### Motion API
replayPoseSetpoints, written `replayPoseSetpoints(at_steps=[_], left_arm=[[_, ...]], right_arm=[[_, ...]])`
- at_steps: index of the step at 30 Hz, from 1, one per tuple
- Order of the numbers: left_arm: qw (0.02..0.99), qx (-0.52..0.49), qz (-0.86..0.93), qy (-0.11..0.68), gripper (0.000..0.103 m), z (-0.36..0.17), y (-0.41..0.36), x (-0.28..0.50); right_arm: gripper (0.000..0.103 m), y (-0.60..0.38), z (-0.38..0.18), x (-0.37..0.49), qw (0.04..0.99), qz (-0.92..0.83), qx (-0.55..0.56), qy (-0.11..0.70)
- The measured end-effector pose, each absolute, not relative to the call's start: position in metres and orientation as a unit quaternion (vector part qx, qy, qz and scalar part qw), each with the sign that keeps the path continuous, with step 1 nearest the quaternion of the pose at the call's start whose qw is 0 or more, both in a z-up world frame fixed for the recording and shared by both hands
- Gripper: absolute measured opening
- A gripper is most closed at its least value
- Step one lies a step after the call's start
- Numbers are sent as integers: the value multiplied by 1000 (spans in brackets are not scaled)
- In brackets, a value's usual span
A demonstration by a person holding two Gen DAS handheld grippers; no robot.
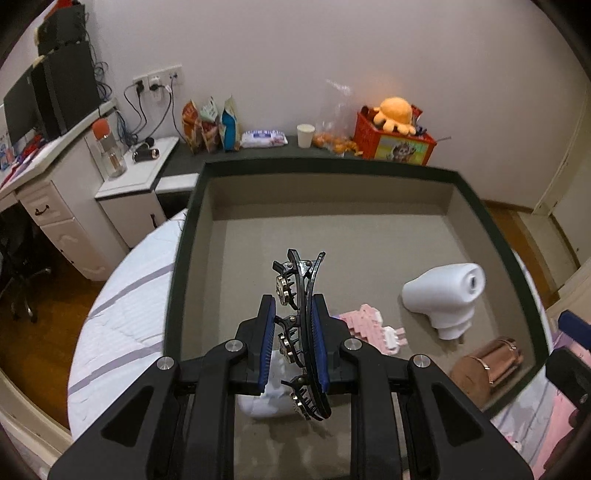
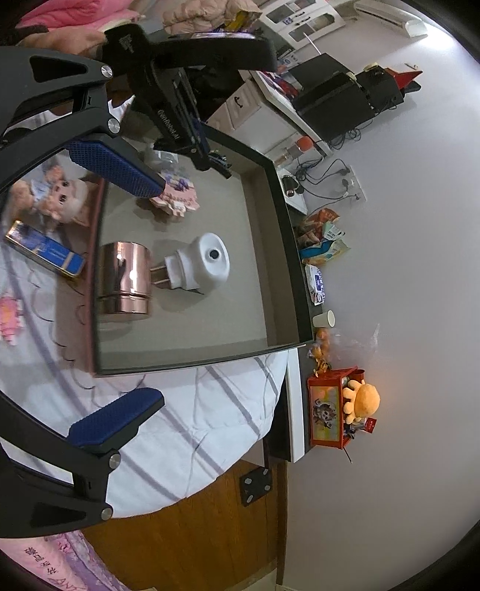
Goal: Organize rigid objects
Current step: 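Carry the hair clip into the box tray and open the left gripper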
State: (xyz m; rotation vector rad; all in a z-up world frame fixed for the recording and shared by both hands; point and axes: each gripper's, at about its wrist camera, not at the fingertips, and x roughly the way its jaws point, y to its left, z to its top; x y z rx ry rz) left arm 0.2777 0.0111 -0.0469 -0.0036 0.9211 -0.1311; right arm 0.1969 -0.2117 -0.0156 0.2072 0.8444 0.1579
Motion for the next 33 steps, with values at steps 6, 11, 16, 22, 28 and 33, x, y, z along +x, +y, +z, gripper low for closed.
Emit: replayPoseSetpoints(at_steps=[6,11,16,22,28,33], left_arm=[[882,-1,-59,468,45,-58,6,286],[899,19,-55,434,98,-42,-1,269],[913,13,-55,404,99,-17,4,246],[922,1,-53,383,102,6,16,212],[931,-7,-43,363,103,25,28,166],[935,-20,-36,352,103,29,40,126]], right_arm=[[103,-215,-23,205,901,73,103,415],[103,-213,-22,203,902,69,102,414],[103,-210,-15,193,905,69,97,407],[103,-204,2,172,912,76,95,391],[103,-200,17,145,920,77,88,374],[103,-201,21,120,923,73,86,369]])
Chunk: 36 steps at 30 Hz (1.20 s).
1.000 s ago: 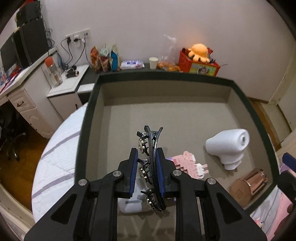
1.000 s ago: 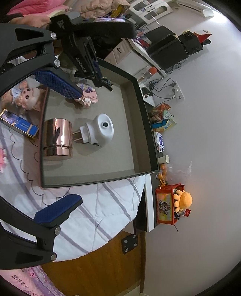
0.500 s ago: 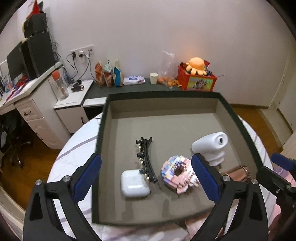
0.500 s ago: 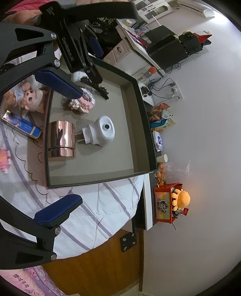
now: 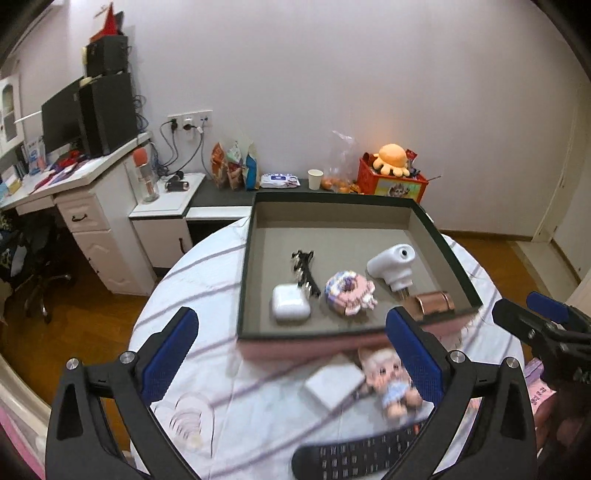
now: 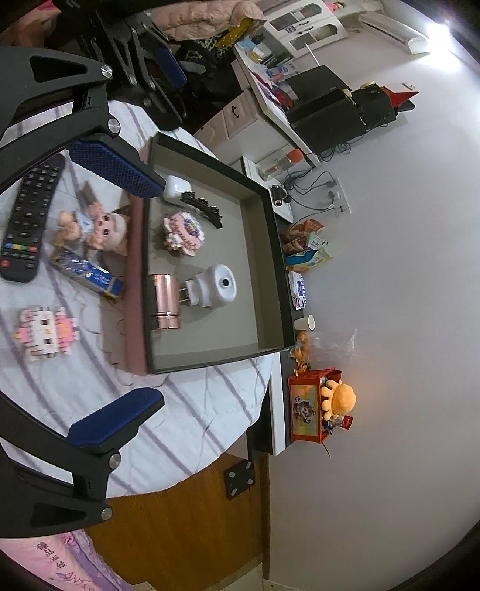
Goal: Organize rigid objects
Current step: 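Carry the hair clip into the box tray and open the left gripper, then reach the right gripper to the pink-and-white block figure and grasp it, then lift the block figure into the box tray and open the right gripper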
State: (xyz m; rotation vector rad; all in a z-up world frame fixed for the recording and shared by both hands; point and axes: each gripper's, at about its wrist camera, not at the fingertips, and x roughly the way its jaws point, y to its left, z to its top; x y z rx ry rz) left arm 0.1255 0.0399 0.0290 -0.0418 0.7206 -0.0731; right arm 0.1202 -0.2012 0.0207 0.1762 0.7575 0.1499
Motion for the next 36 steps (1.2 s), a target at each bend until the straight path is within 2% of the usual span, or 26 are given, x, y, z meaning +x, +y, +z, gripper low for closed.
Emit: replayPoseSetpoints(at_steps=[13,24,26,28,30,32,34,36], left_arm=[[917,-50,-28,394,103,-10,50,66],[915,-49,-29,400,103,-14,45,68],[913,-51,-27,404,103,-17,46,72],[912,-51,-26,407,103,-19,47,75],[911,-50,-25,410,103,-21,46,78],[909,-49,-24,413,103,-23,47,80],[908,-51,-25,416,103,-26,47,83],[907,-51,-26,418,103,-27,46,84]], right_arm=[[103,-219,-36,63,897,26,84,433],[102,-206,-59,82,893,5,39,448],[92,-206,-67,89,890,0,31,455],[88,-207,-74,94,885,-2,26,465],[78,-204,-83,98,879,-2,17,476],[75,-202,-90,99,877,-3,8,480],[66,-199,-89,98,882,-1,0,472],[44,-198,-86,98,884,8,-1,468]])
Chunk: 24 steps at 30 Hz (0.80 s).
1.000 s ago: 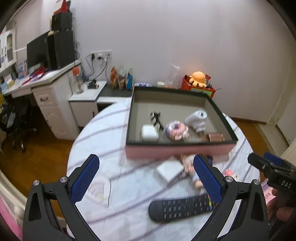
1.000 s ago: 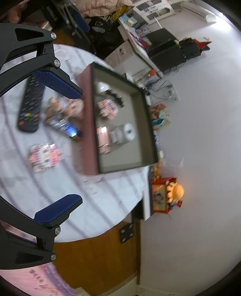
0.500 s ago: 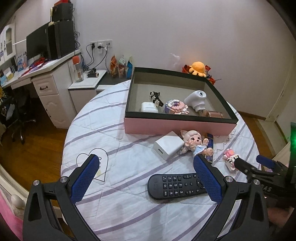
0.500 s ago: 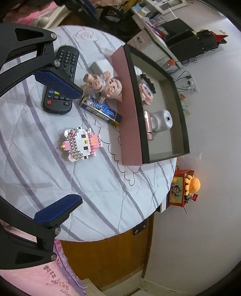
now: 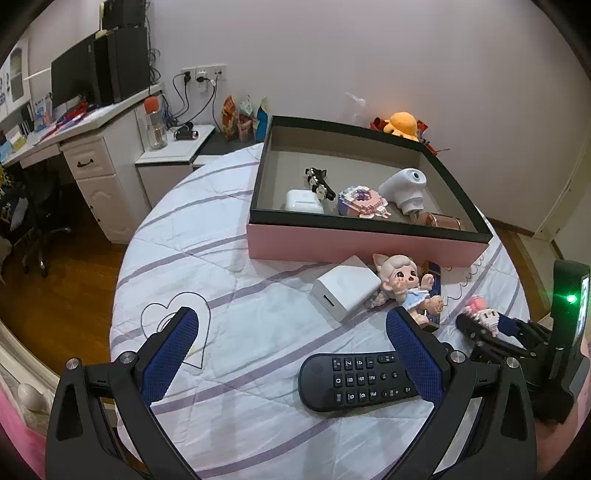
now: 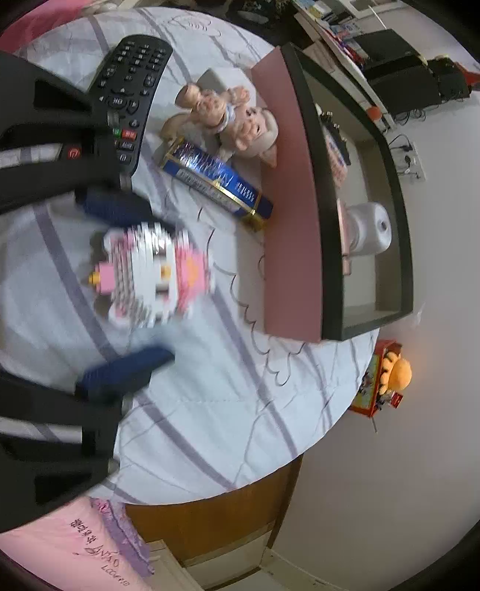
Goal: Organize rigid objects
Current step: 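Lift the block figure into the box tray and open the right gripper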
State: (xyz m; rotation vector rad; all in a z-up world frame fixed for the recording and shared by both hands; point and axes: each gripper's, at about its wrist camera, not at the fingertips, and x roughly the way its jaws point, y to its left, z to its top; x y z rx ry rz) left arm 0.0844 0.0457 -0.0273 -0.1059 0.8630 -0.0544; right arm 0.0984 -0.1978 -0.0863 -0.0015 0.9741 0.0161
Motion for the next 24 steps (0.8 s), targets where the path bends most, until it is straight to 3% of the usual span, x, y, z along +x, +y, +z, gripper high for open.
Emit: replayPoseSetpoints(at_steps=[7,15,24], left_arm=[[908,-48,-26,416,103,-28,44,87],[919,-48,-24,391,103,-7,43,115],[929,-28,4,370,103,9,45,189]], right_arm=[[44,-198,-79,98,883,16,4,469],[44,-182,-23,108,905,51,10,422],[44,-144,8,188,916,101,-9,389]])
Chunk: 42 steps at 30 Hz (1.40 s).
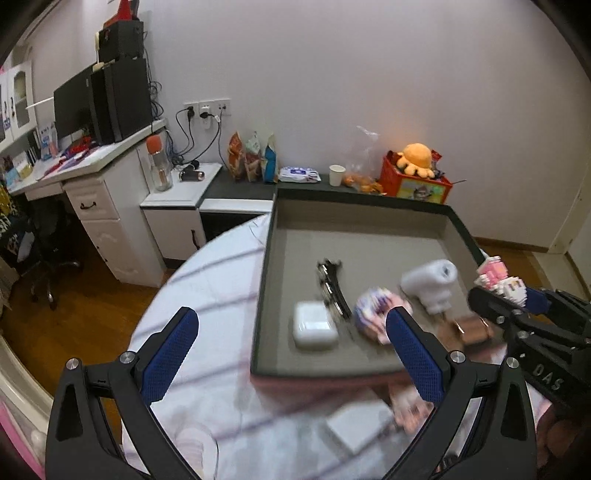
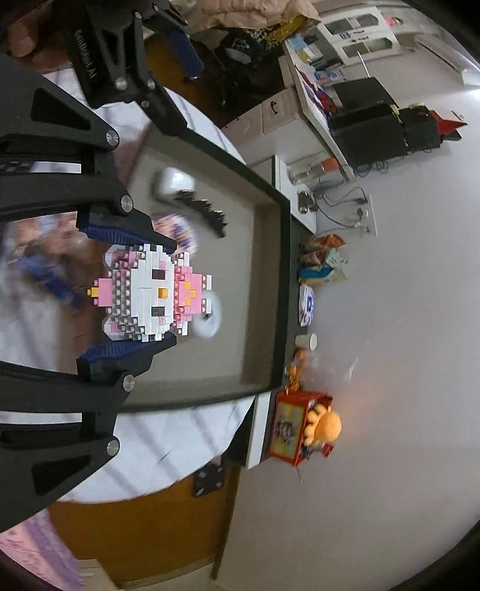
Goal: Organize rigid objects
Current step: 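Lift the block figure into the box tray and open the right gripper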
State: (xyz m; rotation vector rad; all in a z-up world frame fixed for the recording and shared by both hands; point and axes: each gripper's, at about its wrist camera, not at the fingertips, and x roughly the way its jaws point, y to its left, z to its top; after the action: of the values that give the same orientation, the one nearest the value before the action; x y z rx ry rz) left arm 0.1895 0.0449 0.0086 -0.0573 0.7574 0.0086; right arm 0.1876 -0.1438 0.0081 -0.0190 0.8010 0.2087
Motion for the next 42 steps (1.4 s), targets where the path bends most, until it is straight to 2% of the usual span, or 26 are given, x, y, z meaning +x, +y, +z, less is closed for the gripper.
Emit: replayPoseSetpoints(at_steps=[7,16,19,21,24,42], left_arm=[[918,-37,25,395,103,-15,58,242],[911,-54,29,408,103,-31,71,253],[911,-56,30,407,103,-30,73,250],[911,-56,31,407,103,-29,75,250],[914,-59,32,401,103,-24,78,241],[926,-62,13,371,103,6,72,140]], right_arm=[[44,-120,-21,240,901,119,-11,417],[45,-104,-27,253,907,100,-56,405],[60,-103,-26,251,906,103,-58,406],[74,-102,-25,249,909,97,-63,402],[81,-103,-21,245,912,92,-63,395],[83,-147,33,154,936,75,-4,343]])
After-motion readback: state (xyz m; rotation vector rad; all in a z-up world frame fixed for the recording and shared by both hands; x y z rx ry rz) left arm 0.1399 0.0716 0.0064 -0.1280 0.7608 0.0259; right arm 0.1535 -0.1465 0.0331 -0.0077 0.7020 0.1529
